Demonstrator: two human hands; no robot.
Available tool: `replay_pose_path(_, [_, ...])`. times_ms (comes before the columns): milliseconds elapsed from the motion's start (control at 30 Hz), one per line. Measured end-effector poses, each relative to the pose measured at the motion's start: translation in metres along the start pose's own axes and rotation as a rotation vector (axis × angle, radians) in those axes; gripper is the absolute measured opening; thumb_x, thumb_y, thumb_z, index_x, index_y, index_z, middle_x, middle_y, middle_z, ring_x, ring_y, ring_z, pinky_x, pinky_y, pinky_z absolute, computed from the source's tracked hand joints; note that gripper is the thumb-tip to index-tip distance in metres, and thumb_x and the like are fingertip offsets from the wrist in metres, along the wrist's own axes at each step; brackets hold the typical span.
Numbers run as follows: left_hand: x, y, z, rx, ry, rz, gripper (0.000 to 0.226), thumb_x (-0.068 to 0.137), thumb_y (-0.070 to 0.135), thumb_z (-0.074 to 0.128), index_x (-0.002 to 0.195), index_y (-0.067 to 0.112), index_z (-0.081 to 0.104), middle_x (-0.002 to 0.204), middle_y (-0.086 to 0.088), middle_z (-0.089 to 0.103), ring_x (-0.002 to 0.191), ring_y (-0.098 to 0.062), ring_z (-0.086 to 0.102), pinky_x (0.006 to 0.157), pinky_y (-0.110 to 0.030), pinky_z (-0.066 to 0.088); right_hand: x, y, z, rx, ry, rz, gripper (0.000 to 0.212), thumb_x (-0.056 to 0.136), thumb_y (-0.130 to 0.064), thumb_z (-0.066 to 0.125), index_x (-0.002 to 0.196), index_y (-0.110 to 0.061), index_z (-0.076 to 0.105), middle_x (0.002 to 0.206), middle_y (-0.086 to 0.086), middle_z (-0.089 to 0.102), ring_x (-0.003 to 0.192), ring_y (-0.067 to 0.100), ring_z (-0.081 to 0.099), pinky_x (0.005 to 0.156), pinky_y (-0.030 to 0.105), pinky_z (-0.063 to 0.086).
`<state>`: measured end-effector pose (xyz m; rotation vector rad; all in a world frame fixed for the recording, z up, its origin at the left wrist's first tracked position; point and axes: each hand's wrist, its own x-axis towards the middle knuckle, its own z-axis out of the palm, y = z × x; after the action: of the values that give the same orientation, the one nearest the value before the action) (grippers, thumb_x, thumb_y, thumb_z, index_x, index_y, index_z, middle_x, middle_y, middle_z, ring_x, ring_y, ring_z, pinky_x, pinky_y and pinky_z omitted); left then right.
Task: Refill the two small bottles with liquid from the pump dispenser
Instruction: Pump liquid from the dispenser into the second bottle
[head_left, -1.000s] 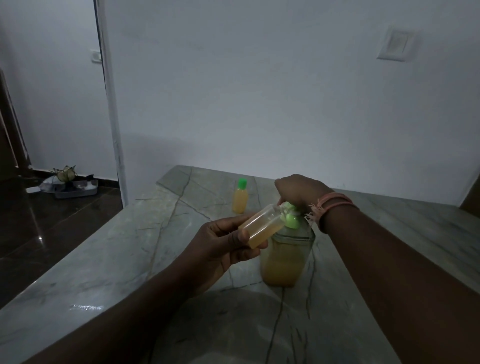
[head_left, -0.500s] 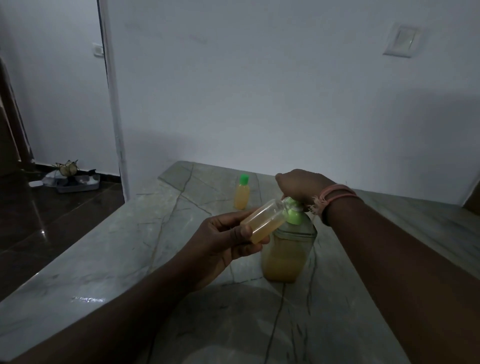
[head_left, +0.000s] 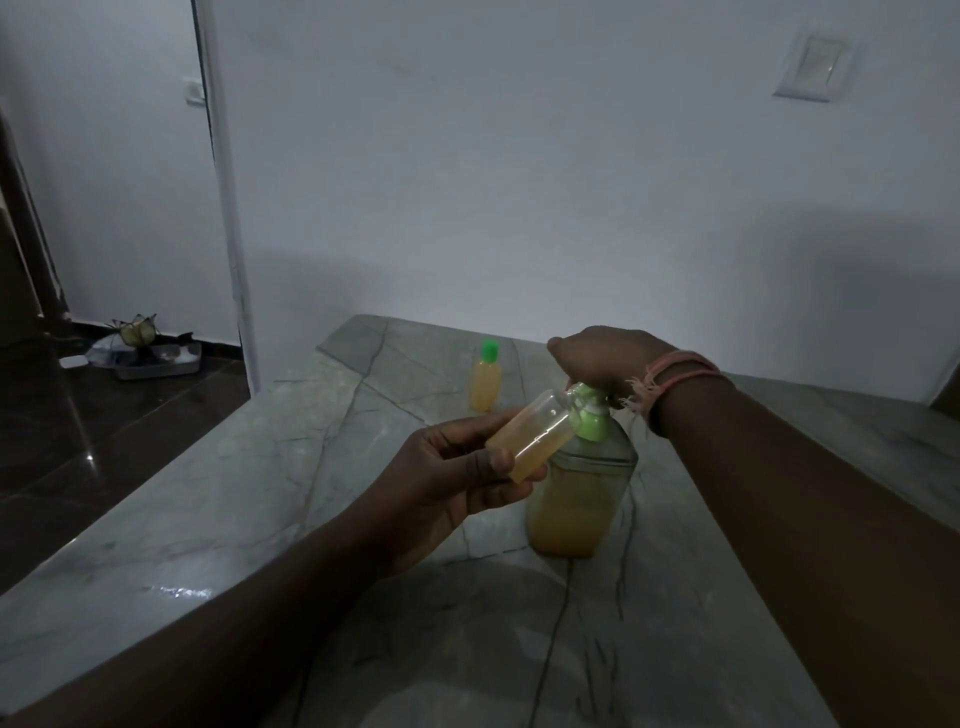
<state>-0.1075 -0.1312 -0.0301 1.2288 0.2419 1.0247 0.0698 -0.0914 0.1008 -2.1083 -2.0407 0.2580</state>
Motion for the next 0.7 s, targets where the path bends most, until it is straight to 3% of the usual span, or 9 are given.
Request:
replay_pose_path(100, [0.0008,-0.0001,-0.0006,0.004,0.005,-0.004,0.054,0.08,0.028,0.084,0.13,0.017,0.067,0.127,-0.015,0.068,0.112,-0.033,0.068,0.085,-0.03,0.057,0.0025,0.0045,0.0044,0.106,-0.006,0.038,0.041,0.101,-0.02,0.029,0.119,0.001,0.06,0.124,0.018,0.058,0.103,0.031,0.055,0.081,0.03,0.041])
replay_pose_path(167, [0.0015,-0.0011,-0.0009,0.018,0.005,-0.002,0.052,0.081,0.027,0.082,0.13,0.019,0.067,0.126,-0.014,0.068,0.112,-0.032,0.068,0.086,-0.03,0.057,0.0029,0.0078,0.0083,0.133,-0.036,0.041,0.038,0.099,-0.012,0.032,0.121,0.007,0.057,0.124,0.023,0.057,0.113,0.037,0.053,0.087,0.034,0.043])
replay_pose_path(300, [0.0004,-0.0016,-0.001,0.058,0.017,-0.006,0.053,0.081,0.028,0.081,0.131,0.021,0.067,0.127,-0.012,0.067,0.112,-0.032,0.068,0.086,-0.031,0.057,-0.001,0.0061,0.0087,0.044,0.023,0.056,0.031,0.096,-0.014,0.036,0.101,0.003,0.062,0.106,0.019,0.06,0.084,0.027,0.05,0.064,0.028,0.033])
replay_pose_path(367, [-0.0001,-0.0002,0.0003,0.056,0.027,-0.009,0.053,0.08,0.029,0.082,0.131,0.022,0.067,0.128,-0.012,0.067,0.113,-0.033,0.067,0.086,-0.031,0.057,-0.0019,0.0056,0.0069,0.029,0.008,0.035,0.031,0.097,-0.011,0.035,0.104,0.001,0.062,0.104,0.018,0.057,0.085,0.024,0.044,0.055,0.026,0.031])
replay_pose_path(433, [-0.0003,0.0003,0.0011,0.054,0.035,-0.006,0.053,0.08,0.029,0.083,0.13,0.022,0.068,0.128,-0.012,0.067,0.114,-0.034,0.067,0.087,-0.031,0.057,-0.0033,0.004,0.003,0.038,-0.022,0.022,0.025,0.098,-0.012,0.034,0.093,-0.005,0.058,0.098,0.013,0.051,0.081,0.022,0.044,0.051,0.02,0.027])
replay_pose_path(500, [-0.0004,0.0002,0.0009,0.054,0.037,-0.01,0.051,0.08,0.028,0.083,0.128,0.023,0.069,0.127,-0.01,0.068,0.114,-0.033,0.067,0.087,-0.031,0.057,-0.0045,0.0035,0.0013,0.061,-0.022,0.03,0.027,0.098,-0.013,0.034,0.076,-0.008,0.049,0.096,0.011,0.048,0.069,0.02,0.044,0.05,0.02,0.028])
replay_pose_path(700, [0.001,-0.0013,-0.002,0.056,0.029,-0.012,0.05,0.08,0.027,0.082,0.128,0.023,0.069,0.127,-0.01,0.068,0.113,-0.033,0.068,0.086,-0.031,0.057,-0.0048,-0.0004,0.0062,0.019,0.019,0.091,0.024,0.095,-0.012,0.036,0.08,-0.007,0.054,0.093,0.011,0.05,0.084,0.025,0.046,0.062,0.027,0.032])
